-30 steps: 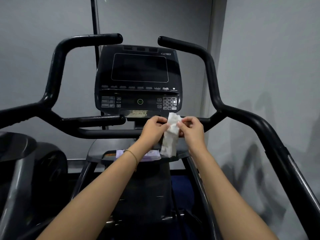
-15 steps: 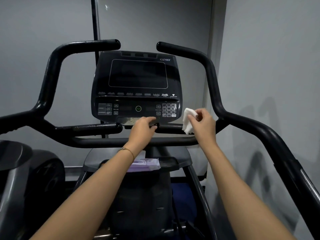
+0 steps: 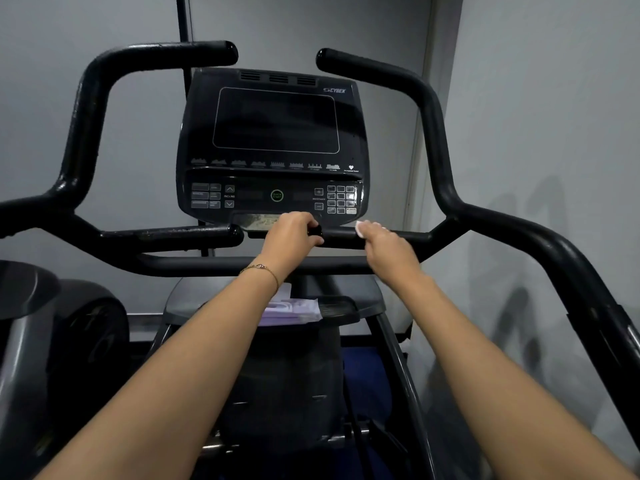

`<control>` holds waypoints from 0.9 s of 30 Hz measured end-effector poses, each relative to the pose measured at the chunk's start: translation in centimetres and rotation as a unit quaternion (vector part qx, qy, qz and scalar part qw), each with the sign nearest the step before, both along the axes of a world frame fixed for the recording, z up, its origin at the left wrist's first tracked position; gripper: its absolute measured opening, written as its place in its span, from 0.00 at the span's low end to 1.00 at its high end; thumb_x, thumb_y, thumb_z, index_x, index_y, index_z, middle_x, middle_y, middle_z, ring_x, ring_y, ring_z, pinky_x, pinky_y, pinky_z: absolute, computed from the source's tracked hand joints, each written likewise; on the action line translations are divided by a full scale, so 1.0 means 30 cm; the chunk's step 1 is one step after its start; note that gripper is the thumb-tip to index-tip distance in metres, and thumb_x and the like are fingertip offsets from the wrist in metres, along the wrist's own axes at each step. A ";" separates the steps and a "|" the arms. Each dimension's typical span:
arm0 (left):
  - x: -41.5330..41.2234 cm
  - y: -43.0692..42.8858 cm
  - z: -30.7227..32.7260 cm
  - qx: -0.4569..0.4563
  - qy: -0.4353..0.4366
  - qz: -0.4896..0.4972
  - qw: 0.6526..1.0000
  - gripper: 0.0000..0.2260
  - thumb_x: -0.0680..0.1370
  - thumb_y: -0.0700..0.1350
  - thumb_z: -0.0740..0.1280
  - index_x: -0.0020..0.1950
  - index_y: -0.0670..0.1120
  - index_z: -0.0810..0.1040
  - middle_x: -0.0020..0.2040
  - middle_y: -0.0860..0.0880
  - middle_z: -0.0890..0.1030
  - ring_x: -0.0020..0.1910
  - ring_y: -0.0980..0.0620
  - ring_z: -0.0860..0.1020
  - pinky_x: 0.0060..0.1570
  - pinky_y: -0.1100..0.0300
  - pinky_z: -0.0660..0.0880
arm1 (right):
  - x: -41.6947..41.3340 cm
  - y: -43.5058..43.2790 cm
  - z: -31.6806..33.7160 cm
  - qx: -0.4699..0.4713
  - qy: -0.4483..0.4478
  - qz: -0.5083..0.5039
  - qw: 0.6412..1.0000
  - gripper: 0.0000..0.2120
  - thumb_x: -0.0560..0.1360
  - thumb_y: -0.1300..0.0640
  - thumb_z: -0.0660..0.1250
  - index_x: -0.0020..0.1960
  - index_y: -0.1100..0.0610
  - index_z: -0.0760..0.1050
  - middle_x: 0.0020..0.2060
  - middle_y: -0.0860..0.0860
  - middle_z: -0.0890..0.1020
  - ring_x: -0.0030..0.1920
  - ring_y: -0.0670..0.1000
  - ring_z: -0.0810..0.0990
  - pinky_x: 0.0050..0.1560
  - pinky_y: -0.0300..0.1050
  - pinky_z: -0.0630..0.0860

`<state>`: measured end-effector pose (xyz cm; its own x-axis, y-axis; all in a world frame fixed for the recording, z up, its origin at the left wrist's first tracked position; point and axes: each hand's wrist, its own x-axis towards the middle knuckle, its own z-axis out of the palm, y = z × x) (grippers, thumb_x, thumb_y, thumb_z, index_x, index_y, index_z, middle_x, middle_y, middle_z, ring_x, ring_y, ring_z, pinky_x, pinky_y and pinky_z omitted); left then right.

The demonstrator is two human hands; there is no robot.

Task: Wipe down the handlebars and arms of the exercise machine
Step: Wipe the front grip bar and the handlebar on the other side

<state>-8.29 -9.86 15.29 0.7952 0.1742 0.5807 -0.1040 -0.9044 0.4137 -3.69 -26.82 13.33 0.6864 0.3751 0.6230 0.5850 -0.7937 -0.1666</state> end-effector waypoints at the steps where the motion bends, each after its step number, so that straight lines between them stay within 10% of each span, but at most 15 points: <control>1: 0.001 0.000 0.001 0.002 0.000 0.001 1.000 0.14 0.74 0.45 0.71 0.58 0.42 0.78 0.52 0.44 0.81 0.51 0.46 0.79 0.53 0.51 0.76 | 0.009 0.003 0.015 -0.003 0.013 -0.022 1.000 0.18 0.78 0.65 0.51 0.65 0.58 0.69 0.63 0.56 0.75 0.63 0.58 0.72 0.57 0.50 0.69; 12: -0.014 -0.004 0.027 0.043 0.019 0.002 0.999 0.14 0.74 0.45 0.70 0.59 0.42 0.78 0.55 0.44 0.80 0.55 0.47 0.76 0.54 0.53 0.75 | -0.011 0.061 -0.051 0.016 -0.032 0.052 0.998 0.24 0.77 0.71 0.51 0.72 0.58 0.63 0.71 0.53 0.66 0.73 0.53 0.60 0.71 0.42 0.53; 20: -0.013 -0.019 0.024 0.068 0.025 0.017 0.997 0.13 0.76 0.44 0.69 0.59 0.41 0.77 0.55 0.42 0.79 0.55 0.45 0.76 0.52 0.53 0.75 | 0.031 -0.096 -0.018 0.073 0.046 -0.144 0.986 0.16 0.75 0.72 0.53 0.60 0.65 0.69 0.58 0.60 0.72 0.59 0.60 0.72 0.54 0.51 0.70; 27: -0.012 -0.016 0.019 0.074 0.006 0.016 0.997 0.12 0.76 0.43 0.68 0.58 0.41 0.78 0.54 0.43 0.80 0.56 0.45 0.76 0.53 0.53 0.74 | -0.046 0.190 -0.008 -0.004 -0.040 0.001 0.999 0.17 0.76 0.69 0.54 0.64 0.62 0.67 0.64 0.56 0.71 0.66 0.55 0.67 0.63 0.46 0.65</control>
